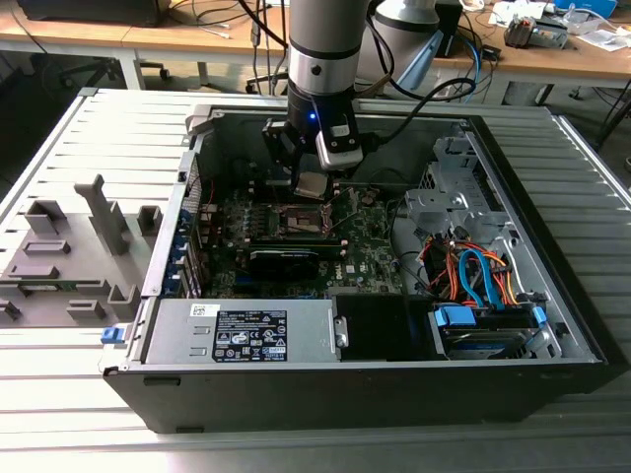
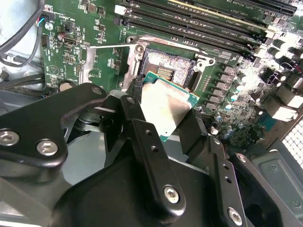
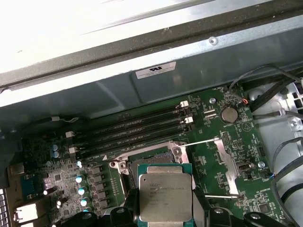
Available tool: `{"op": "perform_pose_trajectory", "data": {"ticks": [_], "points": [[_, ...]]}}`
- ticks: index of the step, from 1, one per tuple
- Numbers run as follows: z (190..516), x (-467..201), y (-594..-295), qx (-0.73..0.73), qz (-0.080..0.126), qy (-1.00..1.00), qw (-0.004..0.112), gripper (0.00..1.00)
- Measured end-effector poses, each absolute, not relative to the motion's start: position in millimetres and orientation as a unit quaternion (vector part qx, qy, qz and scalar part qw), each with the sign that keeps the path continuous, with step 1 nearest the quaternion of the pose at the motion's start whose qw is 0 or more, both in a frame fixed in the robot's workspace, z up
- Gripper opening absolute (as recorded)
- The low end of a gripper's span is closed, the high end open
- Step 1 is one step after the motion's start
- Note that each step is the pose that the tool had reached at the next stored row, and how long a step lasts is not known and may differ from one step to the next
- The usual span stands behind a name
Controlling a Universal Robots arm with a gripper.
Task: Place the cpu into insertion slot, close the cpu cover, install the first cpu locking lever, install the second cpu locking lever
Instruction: 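Place the cpu into insertion slot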
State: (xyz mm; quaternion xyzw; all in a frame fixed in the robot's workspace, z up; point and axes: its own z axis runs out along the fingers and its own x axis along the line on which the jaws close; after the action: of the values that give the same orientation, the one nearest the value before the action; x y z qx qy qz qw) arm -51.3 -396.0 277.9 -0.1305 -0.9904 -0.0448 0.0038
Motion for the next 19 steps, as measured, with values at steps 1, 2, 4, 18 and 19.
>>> {"op": "perform_pose_trajectory", "data": {"ticks": [1, 2, 4, 18, 19], "points": [[277.9, -51.4, -396.0, -0.131, -0.045, -0.990, 0.004, 0.54], [277.9, -51.3, -396.0, -0.133, -0.045, -0.990, 0.004, 0.54], [277.9, -51.4, -396.0, -0.134, -0.045, -0.990, 0.004, 0.54], [277.8, -51.3, -396.0, -0.146, -0.045, -0.988, 0.003, 0.54], [277.8, -51.3, -396.0, -0.147, -0.045, -0.988, 0.003, 0.54]]}}
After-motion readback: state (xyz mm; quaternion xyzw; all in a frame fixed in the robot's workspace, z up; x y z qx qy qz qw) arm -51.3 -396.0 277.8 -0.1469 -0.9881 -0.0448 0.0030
